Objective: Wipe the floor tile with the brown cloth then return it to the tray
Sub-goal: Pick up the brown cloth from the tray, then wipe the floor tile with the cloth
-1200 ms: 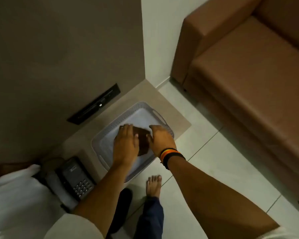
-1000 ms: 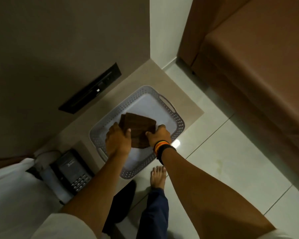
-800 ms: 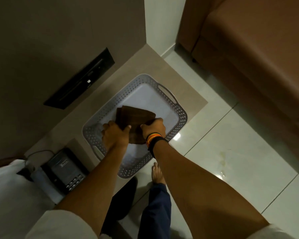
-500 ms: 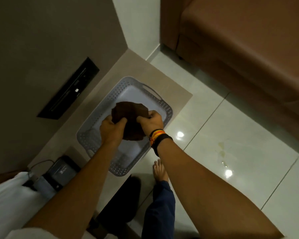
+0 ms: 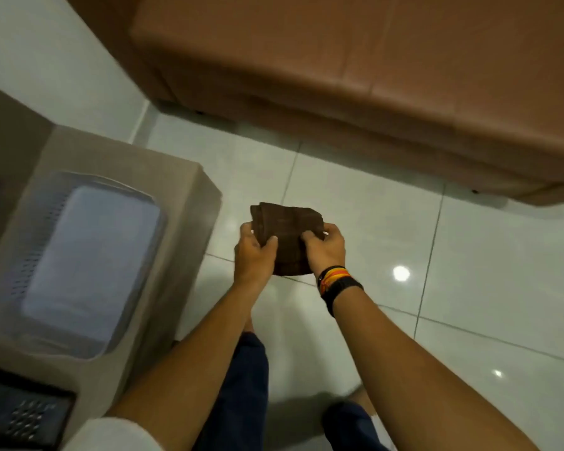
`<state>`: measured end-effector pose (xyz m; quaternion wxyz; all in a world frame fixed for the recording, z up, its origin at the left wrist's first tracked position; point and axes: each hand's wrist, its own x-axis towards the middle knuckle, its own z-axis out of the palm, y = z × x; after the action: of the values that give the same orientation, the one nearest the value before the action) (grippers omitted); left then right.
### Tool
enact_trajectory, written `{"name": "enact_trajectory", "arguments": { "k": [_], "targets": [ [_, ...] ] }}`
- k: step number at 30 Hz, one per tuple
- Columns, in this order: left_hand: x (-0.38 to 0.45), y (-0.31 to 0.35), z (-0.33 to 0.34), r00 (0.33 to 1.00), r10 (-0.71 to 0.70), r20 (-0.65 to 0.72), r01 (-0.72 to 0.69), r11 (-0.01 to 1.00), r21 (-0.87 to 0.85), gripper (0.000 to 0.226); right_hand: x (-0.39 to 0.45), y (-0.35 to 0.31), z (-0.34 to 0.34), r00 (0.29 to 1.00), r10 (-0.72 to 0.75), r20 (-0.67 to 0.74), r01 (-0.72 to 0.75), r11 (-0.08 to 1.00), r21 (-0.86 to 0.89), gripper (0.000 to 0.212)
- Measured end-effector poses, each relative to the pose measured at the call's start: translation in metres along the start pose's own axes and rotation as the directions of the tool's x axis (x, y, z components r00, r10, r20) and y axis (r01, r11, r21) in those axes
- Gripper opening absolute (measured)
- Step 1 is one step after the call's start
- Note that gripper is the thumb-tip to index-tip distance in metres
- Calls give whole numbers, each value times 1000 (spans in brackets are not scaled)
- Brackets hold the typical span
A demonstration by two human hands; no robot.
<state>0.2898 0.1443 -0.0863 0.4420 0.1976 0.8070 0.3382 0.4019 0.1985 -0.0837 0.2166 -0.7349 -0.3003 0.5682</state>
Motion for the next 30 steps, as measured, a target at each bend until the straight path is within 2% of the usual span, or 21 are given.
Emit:
{"name": "enact_trajectory", "arguments": {
  "k": [4,8,10,12,14,16,19,21,24,27,30],
  "targets": [
    [13,-70,94,972,-162,169,148,984,95,34,68,86,-53,990,69,-123,-84,990,-115,30],
    [43,-150,156,919,-289,267,252,954,164,35,140,168,-72,986,85,-140,-117,965,-234,33],
    [61,-187,177,887,-310,343,245,944,220,35,175,200,-77,988,62,-142,-99,957,-273,34],
    [80,-218,192,865,-293,406,153,927,343,42,209,227,-80,985,28,-170,-78,953,-294,39],
    [104,-245,201,889,-193,416,-42,868,494,59,237,254,-81,975,-45,-219,-39,930,-365,47],
    [129,-267,204,903,-48,427,-275,699,660,83,253,282,-74,968,-155,-198,44,880,-472,53],
    [171,-284,210,862,74,502,-476,460,750,130,261,321,-49,950,-311,0,234,714,-660,65],
    [198,-286,214,836,80,543,-532,363,765,157,268,343,-32,949,-288,128,277,570,-774,74],
    [231,-284,217,836,-11,549,-521,302,798,179,297,355,-15,963,-249,106,213,457,-864,78],
    [250,-289,220,839,-91,536,-491,297,819,188,333,343,7,920,-382,90,235,350,-907,76],
    [253,-291,221,827,-107,552,-496,321,807,189,343,344,24,832,-506,229,368,192,-910,72]
  ]
}}
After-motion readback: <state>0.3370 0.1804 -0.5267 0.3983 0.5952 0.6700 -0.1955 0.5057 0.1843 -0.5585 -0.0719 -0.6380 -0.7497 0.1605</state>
